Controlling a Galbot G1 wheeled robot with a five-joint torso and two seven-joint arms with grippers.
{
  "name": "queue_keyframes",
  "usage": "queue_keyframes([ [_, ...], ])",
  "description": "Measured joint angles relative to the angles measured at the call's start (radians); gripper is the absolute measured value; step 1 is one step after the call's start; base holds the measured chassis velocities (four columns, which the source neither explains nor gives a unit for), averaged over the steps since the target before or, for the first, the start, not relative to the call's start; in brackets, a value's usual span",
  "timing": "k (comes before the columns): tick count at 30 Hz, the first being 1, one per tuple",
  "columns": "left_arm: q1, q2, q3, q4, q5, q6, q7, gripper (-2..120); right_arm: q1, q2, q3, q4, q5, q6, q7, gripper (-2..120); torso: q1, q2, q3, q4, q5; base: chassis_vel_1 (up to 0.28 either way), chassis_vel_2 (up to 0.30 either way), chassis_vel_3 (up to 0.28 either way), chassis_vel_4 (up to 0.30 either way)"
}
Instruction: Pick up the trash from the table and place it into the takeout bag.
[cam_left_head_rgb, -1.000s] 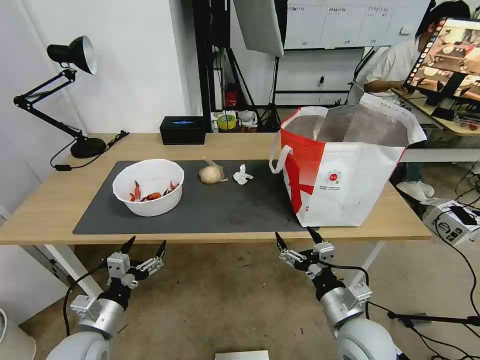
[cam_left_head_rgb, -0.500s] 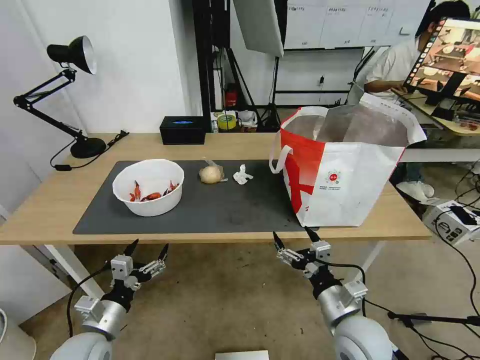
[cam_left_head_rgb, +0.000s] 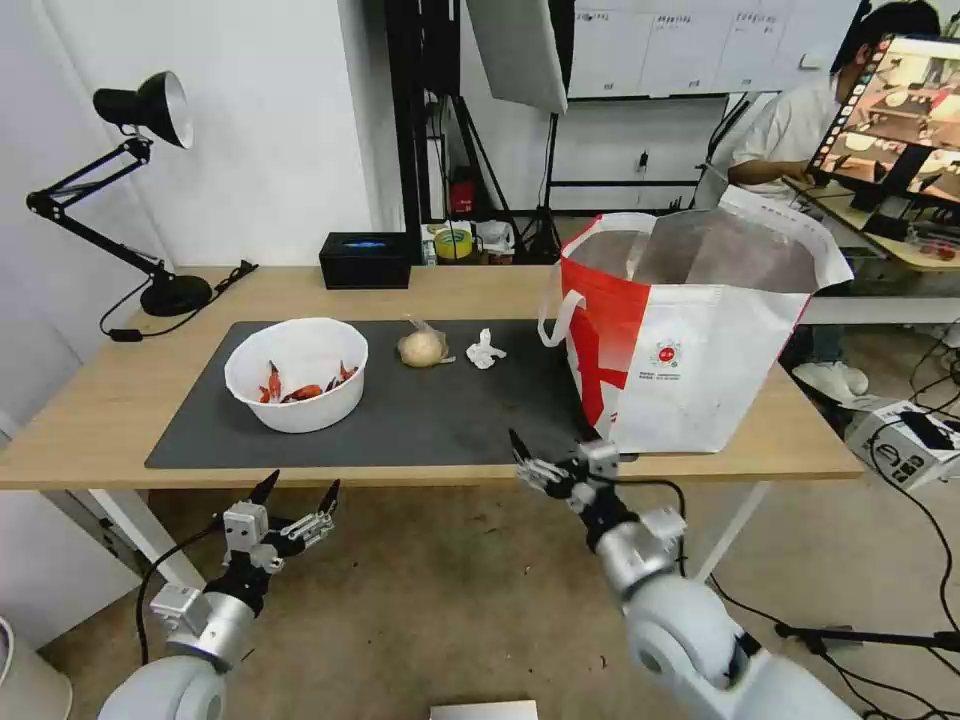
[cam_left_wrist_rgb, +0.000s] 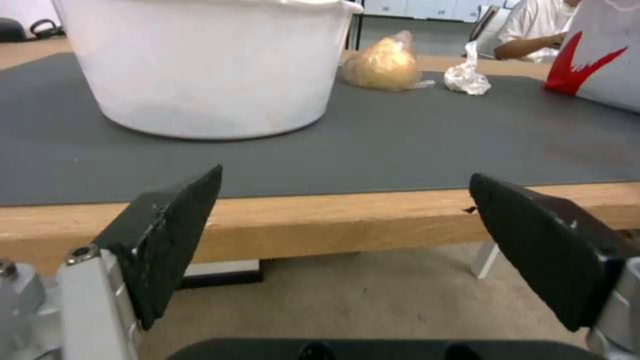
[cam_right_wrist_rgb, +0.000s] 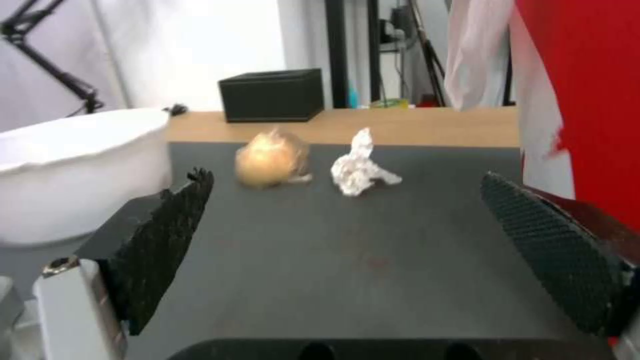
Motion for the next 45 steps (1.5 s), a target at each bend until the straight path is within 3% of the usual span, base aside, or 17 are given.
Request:
queue_keyframes([
  [8, 0.002, -0.001, -0.003, -0.004, 0.001, 0.002, -0.001, 100, 0.174, 0.059, -0.084, -0.065, 0.119, -0.115, 0.137, 100, 0.0, 0.0, 0.0, 0.0, -0.0001, 0.0, 0.0, 0.0, 0.0],
  [16, 0.002, -0.003, -0.005, -0.005, 0.0, 0.002, -0.002, 100, 0.278, 0.096, -0.108, -0.127, 0.183, -0.161, 0.197, 100, 0.0, 0.0, 0.0, 0.0, -0.0001, 0.0, 0.0, 0.0, 0.0],
  [33, -0.002, 0.011, -0.005, -0.017, -0.012, 0.013, -0.003, 100, 0.432, 0.179, -0.132, -0.249, 0.252, -0.259, 0.285, 100, 0.0, 0.0, 0.0, -0.0001, 0.0, 0.0, 0.0, 0.0, 0.0],
  [45, -0.001, 0.009, -0.006, -0.018, -0.016, 0.011, -0.002, 100, 0.498, 0.221, -0.141, -0.339, 0.28, -0.284, 0.292, 100, 0.0, 0.0, 0.0, -0.0001, -0.0001, 0.0, 0.0, 0.0, 0.0],
])
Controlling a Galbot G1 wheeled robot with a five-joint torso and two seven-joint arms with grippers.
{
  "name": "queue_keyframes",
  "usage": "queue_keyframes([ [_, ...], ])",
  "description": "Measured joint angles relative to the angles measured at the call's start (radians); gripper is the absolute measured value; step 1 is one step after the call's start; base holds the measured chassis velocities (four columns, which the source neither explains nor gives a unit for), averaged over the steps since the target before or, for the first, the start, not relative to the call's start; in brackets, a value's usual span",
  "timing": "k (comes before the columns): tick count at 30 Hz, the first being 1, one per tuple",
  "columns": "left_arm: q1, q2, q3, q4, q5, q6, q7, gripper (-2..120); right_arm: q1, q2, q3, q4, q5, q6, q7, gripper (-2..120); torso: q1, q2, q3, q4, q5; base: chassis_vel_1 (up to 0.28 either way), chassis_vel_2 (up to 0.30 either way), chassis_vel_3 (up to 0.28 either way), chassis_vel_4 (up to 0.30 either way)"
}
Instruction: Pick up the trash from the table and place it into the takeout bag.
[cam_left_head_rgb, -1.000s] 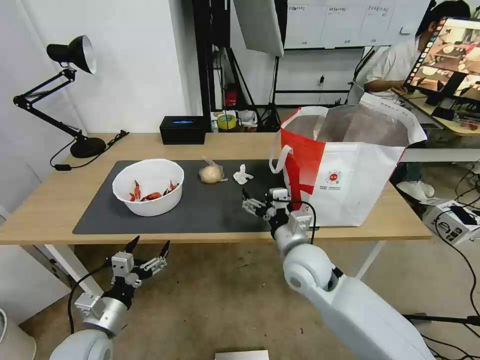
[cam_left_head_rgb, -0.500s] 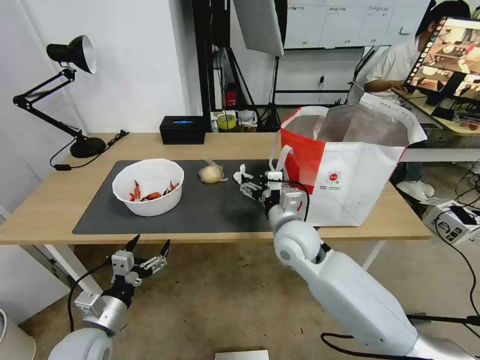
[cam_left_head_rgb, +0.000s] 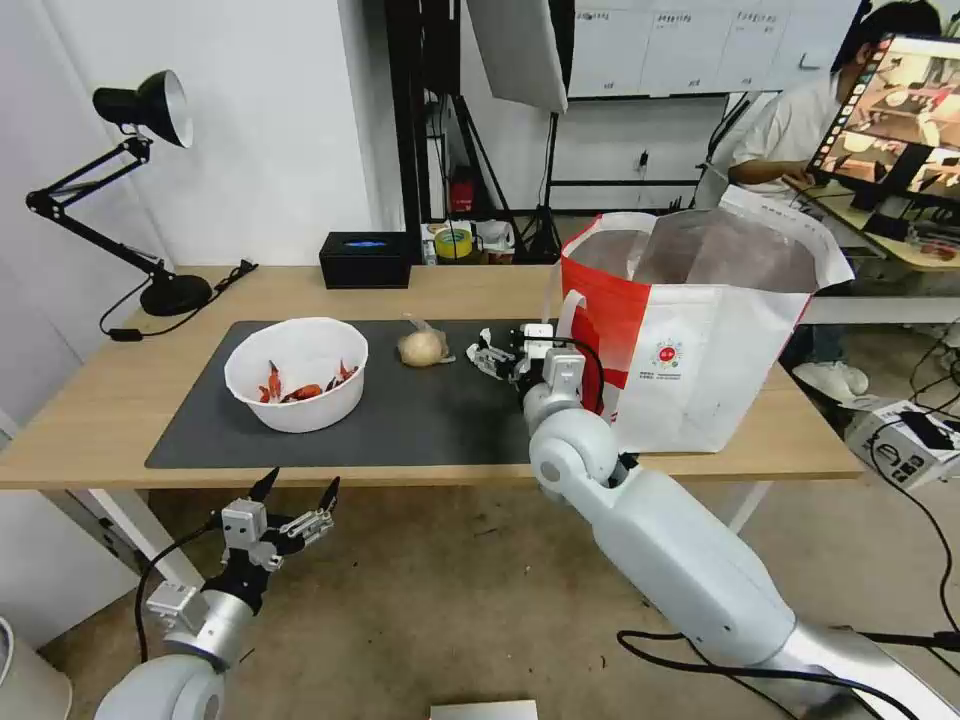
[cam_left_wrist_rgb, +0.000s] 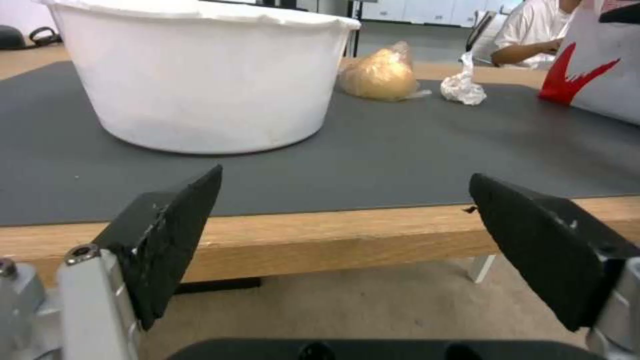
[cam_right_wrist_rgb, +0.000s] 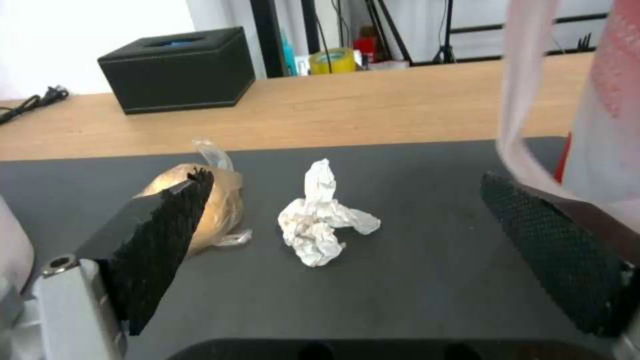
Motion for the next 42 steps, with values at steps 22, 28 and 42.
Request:
queue_keyframes([
  [22, 0.002, -0.015, 0.004, -0.007, -0.015, -0.001, 0.002, 100, 0.103, 0.084, 0.004, -0.201, 0.015, -0.01, -0.006, 100, 0.0, 0.0, 0.0, 0.0, 0.0, 0.0, 0.0, 0.0, 0.0],
  [28, 0.003, -0.012, 0.004, -0.005, -0.015, -0.002, 0.001, 100, 0.128, 0.095, 0.004, -0.245, 0.015, -0.013, -0.007, 100, 0.0, 0.0, 0.0, -0.0001, 0.0, 0.0, 0.0, 0.0, 0.0],
  [42, 0.001, -0.008, 0.006, -0.005, -0.013, -0.004, 0.001, 100, 0.178, 0.151, 0.007, -0.367, 0.019, -0.049, -0.034, 100, 0.0, 0.0, 0.0, 0.0, 0.0, 0.0, 0.0, 0.0, 0.0],
])
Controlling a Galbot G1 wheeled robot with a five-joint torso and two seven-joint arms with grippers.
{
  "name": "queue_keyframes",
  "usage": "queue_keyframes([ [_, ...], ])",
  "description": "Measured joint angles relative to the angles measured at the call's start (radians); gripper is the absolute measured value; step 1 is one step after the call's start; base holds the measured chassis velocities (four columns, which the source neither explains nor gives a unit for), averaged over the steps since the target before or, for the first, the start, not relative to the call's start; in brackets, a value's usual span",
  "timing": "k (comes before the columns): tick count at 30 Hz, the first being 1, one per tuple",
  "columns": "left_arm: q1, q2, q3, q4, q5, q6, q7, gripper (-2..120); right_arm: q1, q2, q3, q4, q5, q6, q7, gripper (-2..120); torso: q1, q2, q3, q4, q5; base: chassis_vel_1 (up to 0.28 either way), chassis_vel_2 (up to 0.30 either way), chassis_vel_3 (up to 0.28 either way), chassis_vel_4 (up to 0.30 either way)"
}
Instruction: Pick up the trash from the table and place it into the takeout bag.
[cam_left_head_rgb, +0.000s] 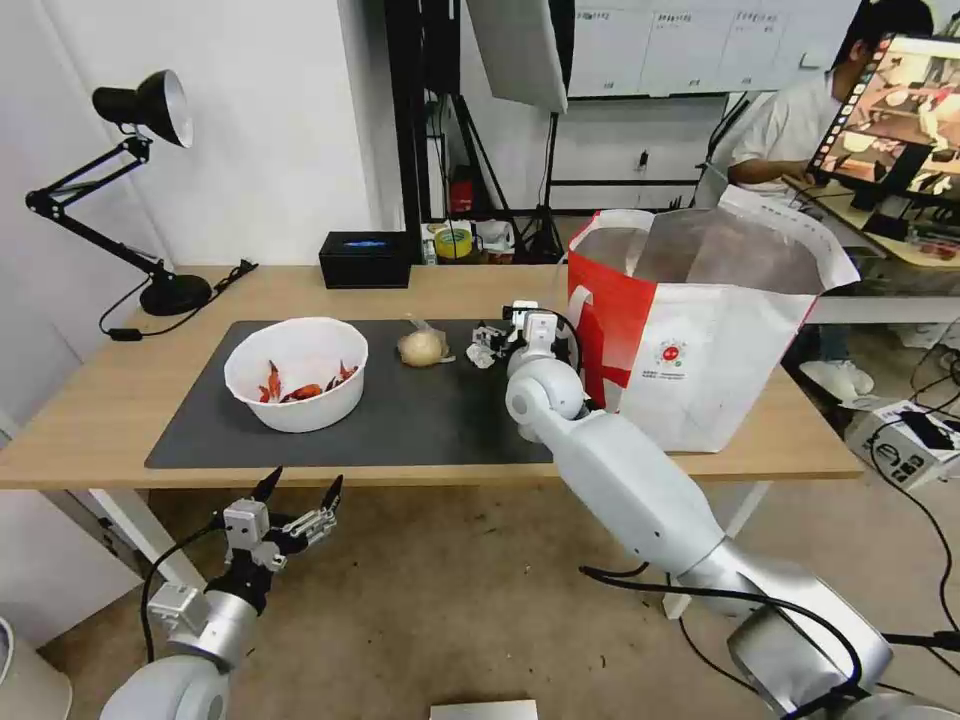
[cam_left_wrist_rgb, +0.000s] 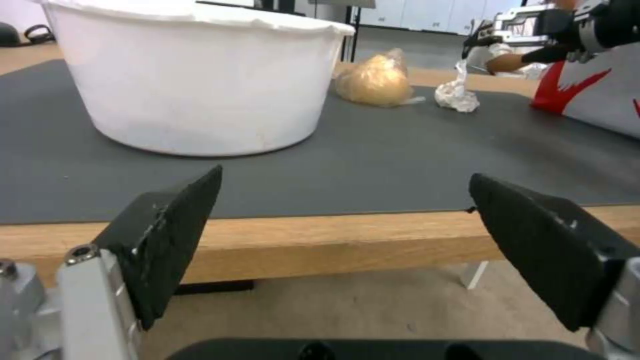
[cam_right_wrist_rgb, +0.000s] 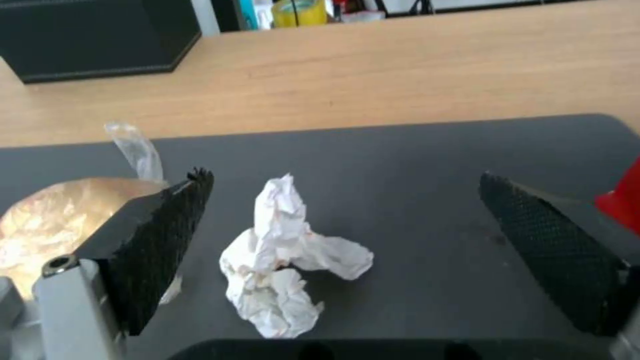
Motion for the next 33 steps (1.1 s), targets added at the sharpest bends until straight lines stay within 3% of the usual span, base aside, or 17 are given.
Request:
queue_keyframes([
  [33, -0.003, -0.004, 0.003, -0.001, 0.0, -0.002, -0.001, 100, 0.06, 0.053, 0.0, -0.125, -0.004, -0.122, -0.044, 100, 0.0, 0.0, 0.0, 0.0, 0.0001, 0.0, 0.0, 0.0, 0.0],
])
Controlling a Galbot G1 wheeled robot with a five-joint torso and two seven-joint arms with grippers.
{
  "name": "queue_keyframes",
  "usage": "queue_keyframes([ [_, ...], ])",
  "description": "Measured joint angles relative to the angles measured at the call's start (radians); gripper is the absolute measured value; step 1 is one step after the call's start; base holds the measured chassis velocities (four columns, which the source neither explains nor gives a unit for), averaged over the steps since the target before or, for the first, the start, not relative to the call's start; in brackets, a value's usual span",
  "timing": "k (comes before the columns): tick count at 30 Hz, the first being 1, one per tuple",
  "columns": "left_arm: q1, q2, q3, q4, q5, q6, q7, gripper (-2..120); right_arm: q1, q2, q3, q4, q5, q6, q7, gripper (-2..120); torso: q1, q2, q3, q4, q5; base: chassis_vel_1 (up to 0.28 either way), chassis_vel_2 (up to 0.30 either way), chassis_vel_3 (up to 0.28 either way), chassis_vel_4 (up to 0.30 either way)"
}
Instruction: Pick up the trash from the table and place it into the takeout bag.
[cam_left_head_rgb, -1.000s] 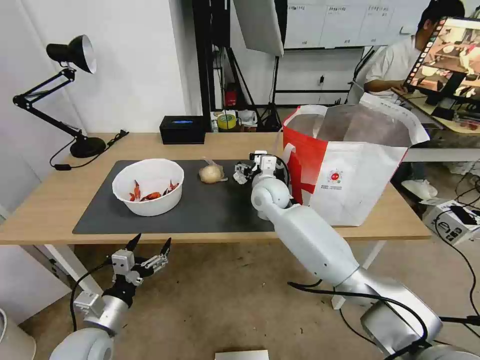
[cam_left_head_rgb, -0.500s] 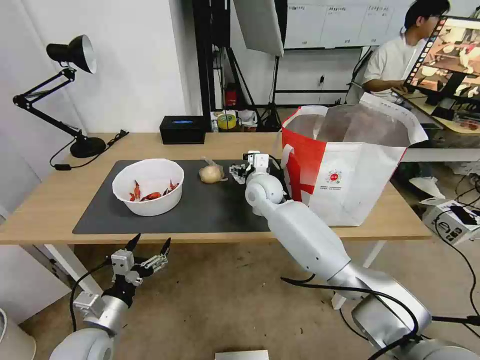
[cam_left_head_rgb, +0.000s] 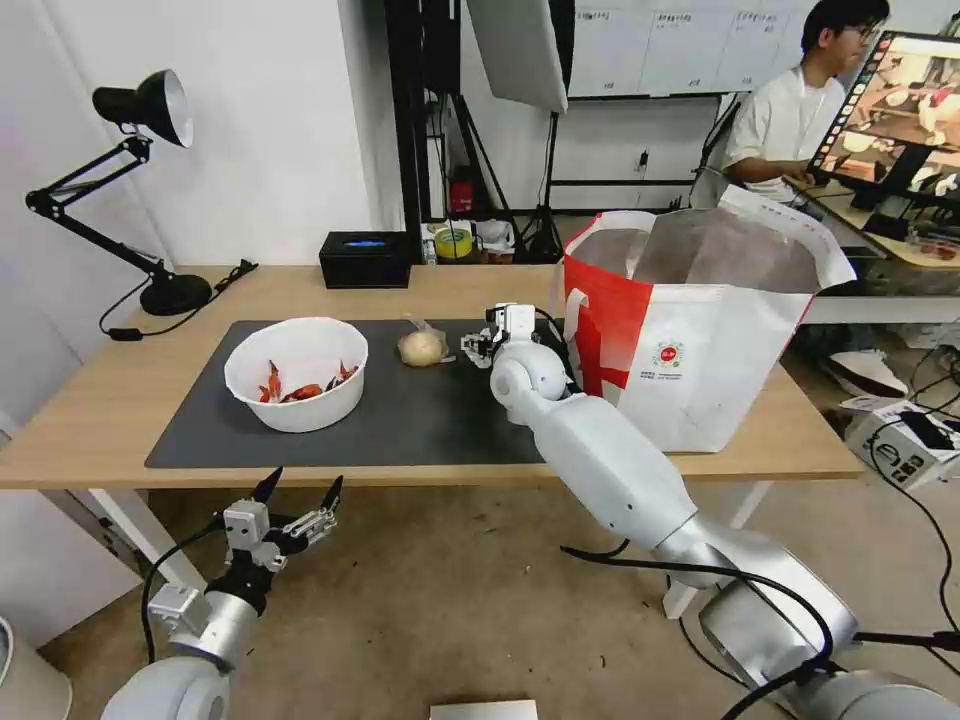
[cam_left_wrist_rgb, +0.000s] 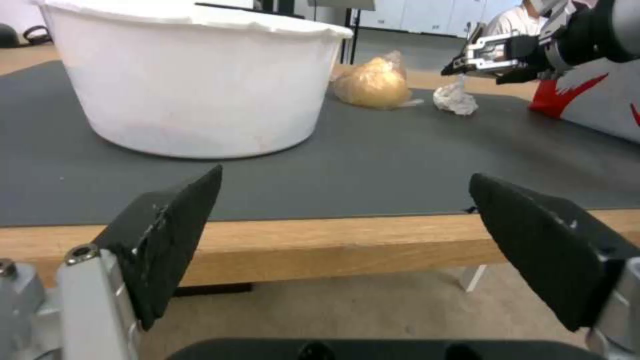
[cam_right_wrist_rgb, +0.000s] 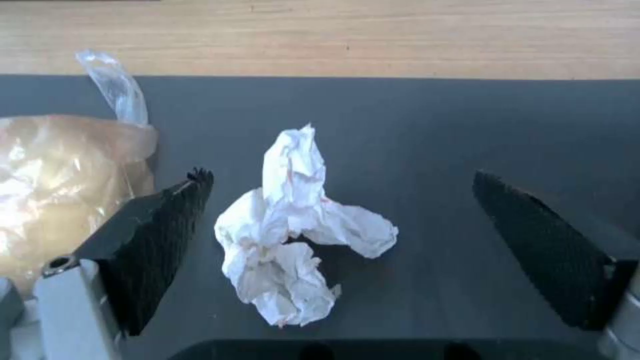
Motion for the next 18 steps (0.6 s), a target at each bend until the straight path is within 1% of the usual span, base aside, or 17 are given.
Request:
queue_keyframes([
  [9, -0.001, 0.004, -0.001, 0.0, -0.001, 0.0, 0.0, 100, 0.002, 0.001, 0.001, -0.018, -0.002, -0.025, -0.025, 100, 0.0, 0.0, 0.0, 0.0, 0.0, 0.0, 0.0, 0.0, 0.0],
  [18, -0.004, 0.01, -0.004, -0.015, -0.004, 0.006, 0.001, 100, 0.017, 0.009, -0.002, -0.04, -0.013, -0.049, -0.057, 100, 0.0, 0.0, 0.0, 0.0, -0.0001, 0.0, 0.0, 0.0, 0.0],
])
